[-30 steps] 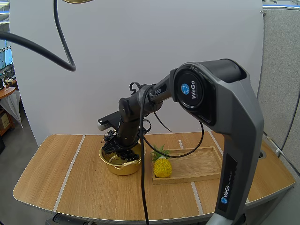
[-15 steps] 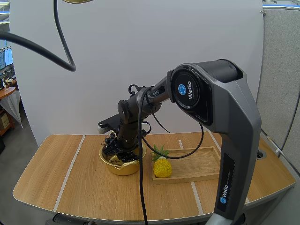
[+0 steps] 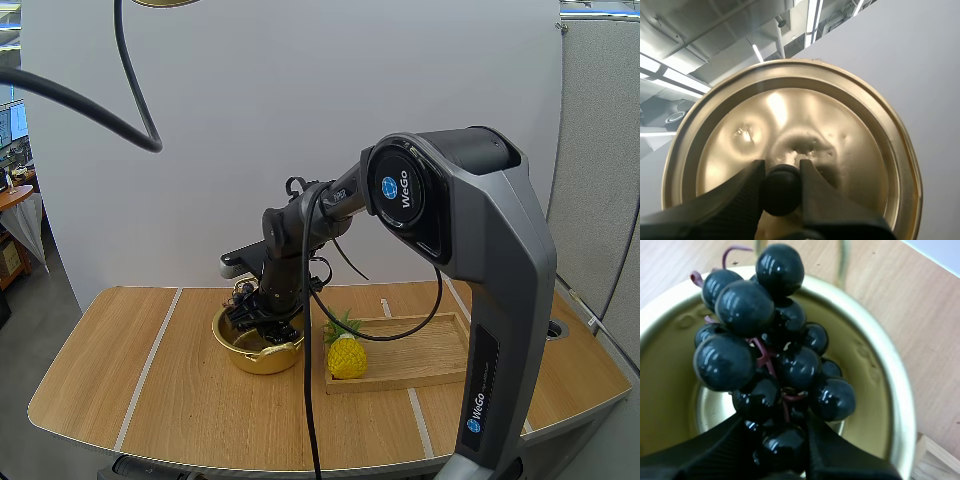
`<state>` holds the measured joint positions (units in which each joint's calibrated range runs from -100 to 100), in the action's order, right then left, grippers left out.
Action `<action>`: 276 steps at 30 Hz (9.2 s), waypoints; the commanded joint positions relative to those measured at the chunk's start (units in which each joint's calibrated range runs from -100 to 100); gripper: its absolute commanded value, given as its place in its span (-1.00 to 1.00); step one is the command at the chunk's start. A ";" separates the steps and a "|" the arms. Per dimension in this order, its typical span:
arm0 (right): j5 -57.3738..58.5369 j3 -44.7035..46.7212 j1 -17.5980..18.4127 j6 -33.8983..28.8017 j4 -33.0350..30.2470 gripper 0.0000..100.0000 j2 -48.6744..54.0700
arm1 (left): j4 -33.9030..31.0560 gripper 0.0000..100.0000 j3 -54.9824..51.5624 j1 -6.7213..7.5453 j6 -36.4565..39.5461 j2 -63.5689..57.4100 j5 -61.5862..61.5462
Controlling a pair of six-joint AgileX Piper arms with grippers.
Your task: Open the pot, put the grape inside, and close it
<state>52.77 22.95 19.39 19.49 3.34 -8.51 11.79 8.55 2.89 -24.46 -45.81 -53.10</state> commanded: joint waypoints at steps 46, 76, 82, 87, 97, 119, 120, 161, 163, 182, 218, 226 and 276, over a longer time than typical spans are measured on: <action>5.85 0.66 -0.47 4.17 2.24 1.00 6.00 | 0.02 -1.00 0.33 0.12 0.45 -0.21 1.98; 4.52 0.66 -0.47 4.38 6.11 0.31 21.28 | 0.02 -1.00 0.33 0.12 0.45 -0.21 1.98; 5.37 0.66 0.70 5.19 6.24 -1.00 21.28 | 0.02 -1.00 0.33 0.12 0.45 -0.21 1.98; 5.37 0.66 0.75 5.19 6.24 -1.00 21.28 | 0.02 -1.00 0.33 0.12 0.45 -0.21 1.98; 2.68 0.66 0.74 5.19 6.46 -1.00 20.88 | 0.02 -1.00 0.33 0.12 0.45 -0.21 1.98; -11.51 -5.83 0.74 5.39 5.86 -1.00 3.27 | 0.02 -1.00 0.33 0.12 0.45 -0.21 1.98; -11.51 -6.22 0.74 5.39 5.86 -1.00 2.78 | 0.02 -1.00 0.33 0.12 0.45 -0.21 1.98; 0.93 3.48 0.67 5.20 1.99 -1.00 -3.01 | 0.02 -1.00 0.33 0.12 0.45 -0.21 1.98; 2.06 3.48 0.67 5.20 2.13 -1.00 -2.69 | 0.02 -1.00 0.33 0.12 0.45 -0.21 1.98; -1.33 4.22 0.67 5.20 3.68 -1.00 6.80 | 0.02 -1.00 0.33 0.12 0.45 -0.21 1.98; 12.70 22.05 0.67 2.73 -1.04 -1.00 74.45 | 0.02 -1.00 0.33 0.12 0.45 -0.21 1.98; 23.98 24.21 0.67 2.51 -3.34 -1.00 92.60 | 0.02 -1.00 0.33 0.12 0.45 -0.21 1.98; 40.00 31.76 -3.87 1.58 -1.95 -1.00 107.31 | 7.90 -1.00 -26.31 0.12 -5.11 9.00 -46.90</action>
<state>92.48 54.68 15.73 21.00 1.32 98.40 18.33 -13.41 2.89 -28.08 -36.88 -100.00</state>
